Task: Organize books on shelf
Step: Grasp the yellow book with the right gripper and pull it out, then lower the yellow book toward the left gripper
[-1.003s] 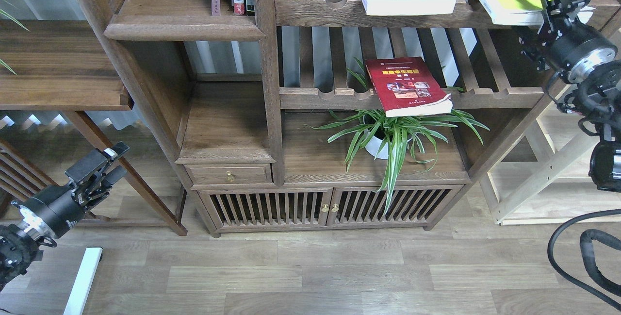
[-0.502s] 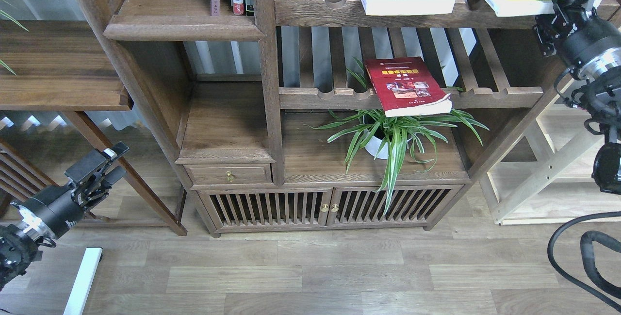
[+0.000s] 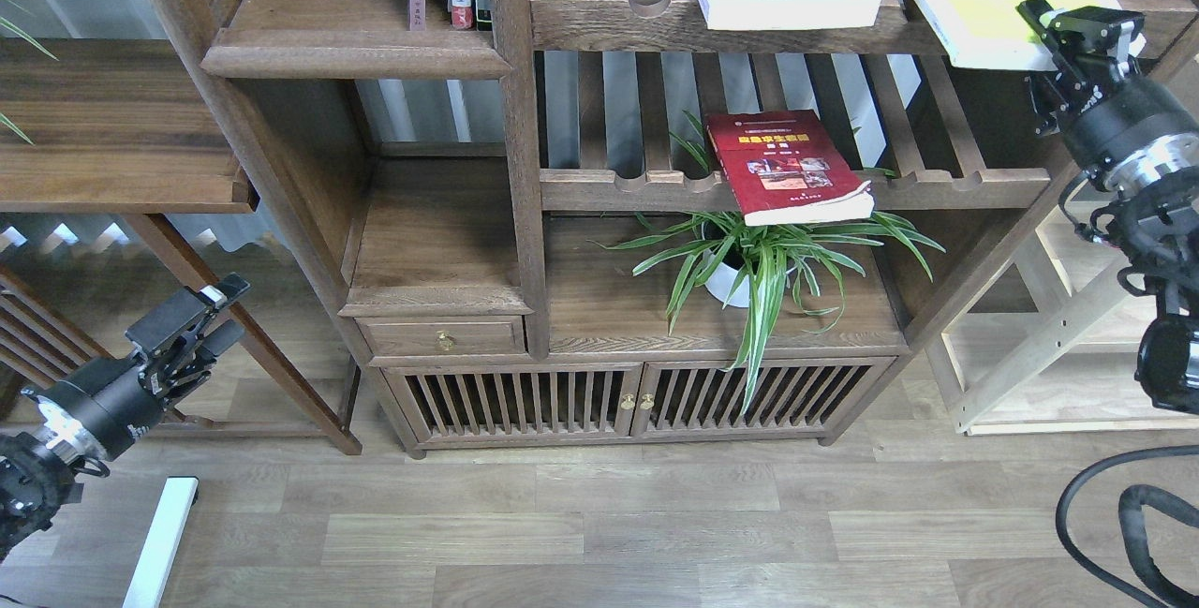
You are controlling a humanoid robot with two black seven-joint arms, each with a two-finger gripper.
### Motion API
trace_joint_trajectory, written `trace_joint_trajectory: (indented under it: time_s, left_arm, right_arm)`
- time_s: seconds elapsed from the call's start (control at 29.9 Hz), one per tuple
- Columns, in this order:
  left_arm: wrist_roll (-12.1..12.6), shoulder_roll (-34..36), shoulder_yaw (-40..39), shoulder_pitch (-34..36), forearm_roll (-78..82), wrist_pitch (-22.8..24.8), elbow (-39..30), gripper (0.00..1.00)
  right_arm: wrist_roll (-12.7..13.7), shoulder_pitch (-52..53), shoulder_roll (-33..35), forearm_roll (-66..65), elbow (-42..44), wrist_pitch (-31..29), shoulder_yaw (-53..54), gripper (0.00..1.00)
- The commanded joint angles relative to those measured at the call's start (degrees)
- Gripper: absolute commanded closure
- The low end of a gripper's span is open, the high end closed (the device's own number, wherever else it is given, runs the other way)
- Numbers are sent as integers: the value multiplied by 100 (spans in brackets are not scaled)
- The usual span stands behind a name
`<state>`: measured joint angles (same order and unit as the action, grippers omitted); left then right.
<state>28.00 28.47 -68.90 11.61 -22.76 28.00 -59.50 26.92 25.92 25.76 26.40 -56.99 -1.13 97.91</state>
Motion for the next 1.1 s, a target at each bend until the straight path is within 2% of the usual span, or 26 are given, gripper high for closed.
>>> trace_joint_trajectory:
  time_s: [0.0,0.53,1.07]
  left_arm:
    - [0,-26,0,60,-1,0,26,1]
    - [0,-61,175,394,8,0,307,1]
    - [0,-316,1054,948,43,0,826,1]
  right_arm:
    - [15,-280,-1,207,-163,-159,132,87]
    - [42,-1616,-10,1095,-936,-889,510,85]
    - [108,-3383,-10,1807,-1323,-2629,457,86]
